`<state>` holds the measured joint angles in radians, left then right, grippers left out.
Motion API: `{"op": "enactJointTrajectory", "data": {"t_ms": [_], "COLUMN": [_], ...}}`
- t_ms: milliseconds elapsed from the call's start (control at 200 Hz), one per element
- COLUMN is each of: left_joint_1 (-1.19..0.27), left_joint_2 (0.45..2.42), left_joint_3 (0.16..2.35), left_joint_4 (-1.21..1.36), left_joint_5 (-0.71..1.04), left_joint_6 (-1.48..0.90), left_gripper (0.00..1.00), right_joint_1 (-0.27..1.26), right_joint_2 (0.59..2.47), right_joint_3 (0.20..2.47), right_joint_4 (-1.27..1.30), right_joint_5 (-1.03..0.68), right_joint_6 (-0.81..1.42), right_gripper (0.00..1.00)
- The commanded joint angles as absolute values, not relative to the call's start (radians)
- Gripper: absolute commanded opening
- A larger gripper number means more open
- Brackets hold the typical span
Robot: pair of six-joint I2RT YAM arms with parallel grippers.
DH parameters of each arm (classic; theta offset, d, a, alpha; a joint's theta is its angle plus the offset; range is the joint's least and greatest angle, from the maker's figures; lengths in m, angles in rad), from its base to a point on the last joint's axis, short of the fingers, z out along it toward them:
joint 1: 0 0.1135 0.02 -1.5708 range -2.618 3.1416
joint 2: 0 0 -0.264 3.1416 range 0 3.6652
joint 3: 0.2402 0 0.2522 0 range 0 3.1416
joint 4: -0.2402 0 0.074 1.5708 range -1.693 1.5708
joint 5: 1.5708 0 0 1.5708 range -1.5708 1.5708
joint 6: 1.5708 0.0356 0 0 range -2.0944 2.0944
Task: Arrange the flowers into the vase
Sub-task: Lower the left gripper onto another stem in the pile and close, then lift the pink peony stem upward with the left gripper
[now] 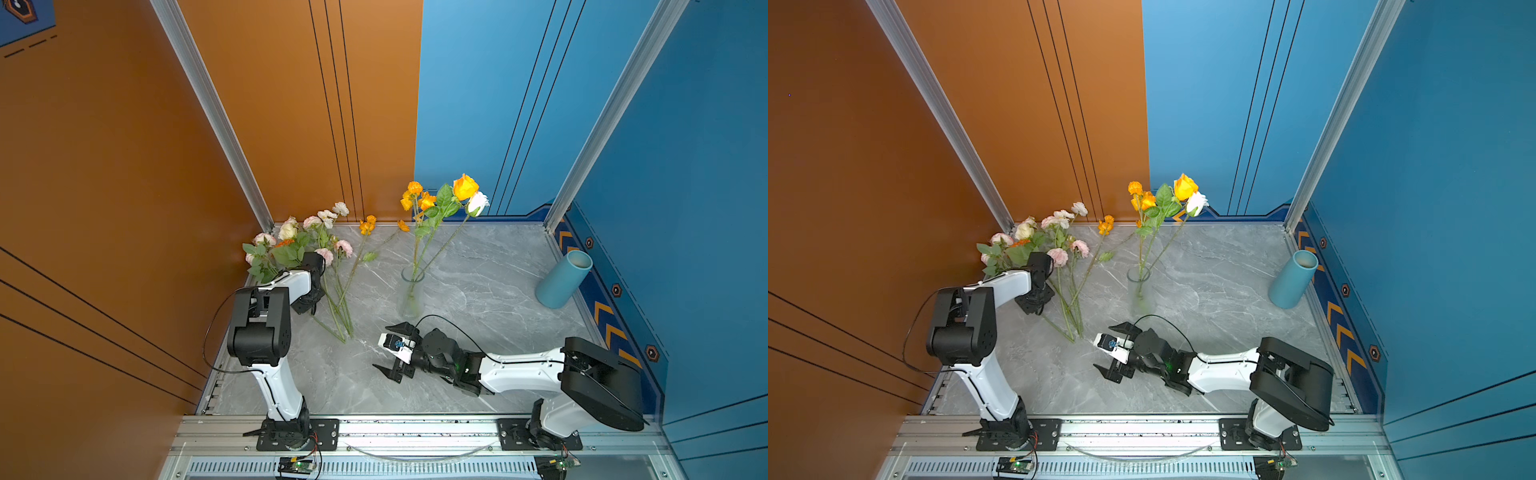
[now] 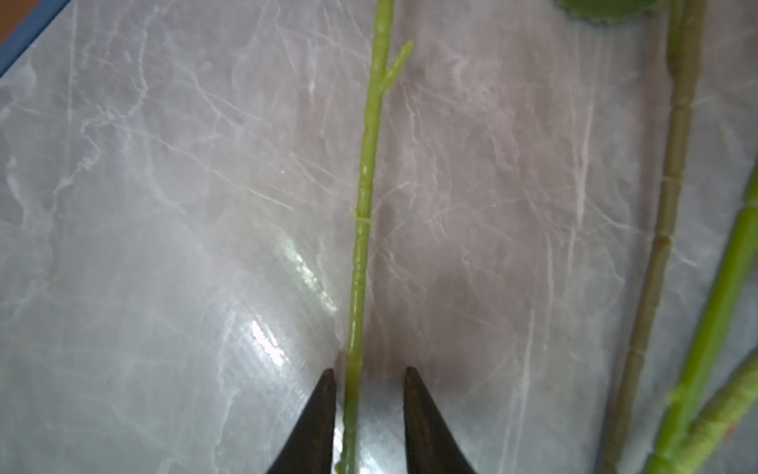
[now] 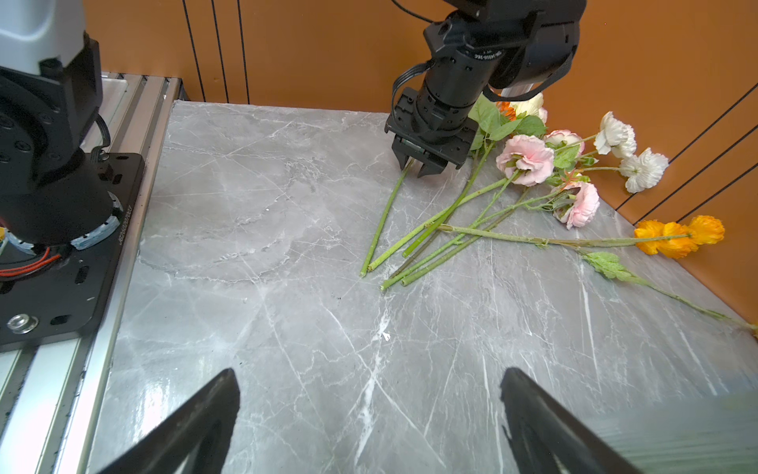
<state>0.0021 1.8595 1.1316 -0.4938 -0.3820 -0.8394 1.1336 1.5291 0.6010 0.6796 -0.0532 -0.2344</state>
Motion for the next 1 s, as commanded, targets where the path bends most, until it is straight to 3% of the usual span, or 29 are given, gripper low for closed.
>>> {"op": "enactJointTrajectory", "data": {"t_ms": [0,110,180,285,486,991], "left_joint_1": [0.011,0.011,0.013,0.013,-0.023,-0.301], "left_joint_2": [1.889,1.896,1.899,1.89,1.772,1.423], "left_joint_3": [1.132,1.129,1.128,1.125,1.127,1.273], "left_joint_4": [-0.523,-0.523,-0.522,-0.522,-0.582,-0.743], "left_joint_5": [-0.349,-0.328,-0.308,-0.309,-0.414,-0.811], "left_joint_6": [-0.842,-0.835,-0.828,-0.817,-0.766,-0.621], "left_gripper": [0.31,0.3,0.13,0.0,0.0,0.0], "right_joint_1": [1.12,1.102,1.09,1.076,1.046,0.932], "right_joint_2": [1.52,1.514,1.51,1.503,1.486,1.435], "right_joint_3": [0.603,0.593,0.588,0.581,0.566,0.48], "right_joint_4": [0.683,0.703,0.711,0.721,0.739,0.876], "right_joint_5": [-0.068,-0.081,-0.092,-0.1,-0.104,-0.086], "right_joint_6": [-0.205,-0.184,-0.17,-0.154,-0.13,0.007], "right_gripper": [1.0,1.0,1.0,1.0,1.0,1.0]}}
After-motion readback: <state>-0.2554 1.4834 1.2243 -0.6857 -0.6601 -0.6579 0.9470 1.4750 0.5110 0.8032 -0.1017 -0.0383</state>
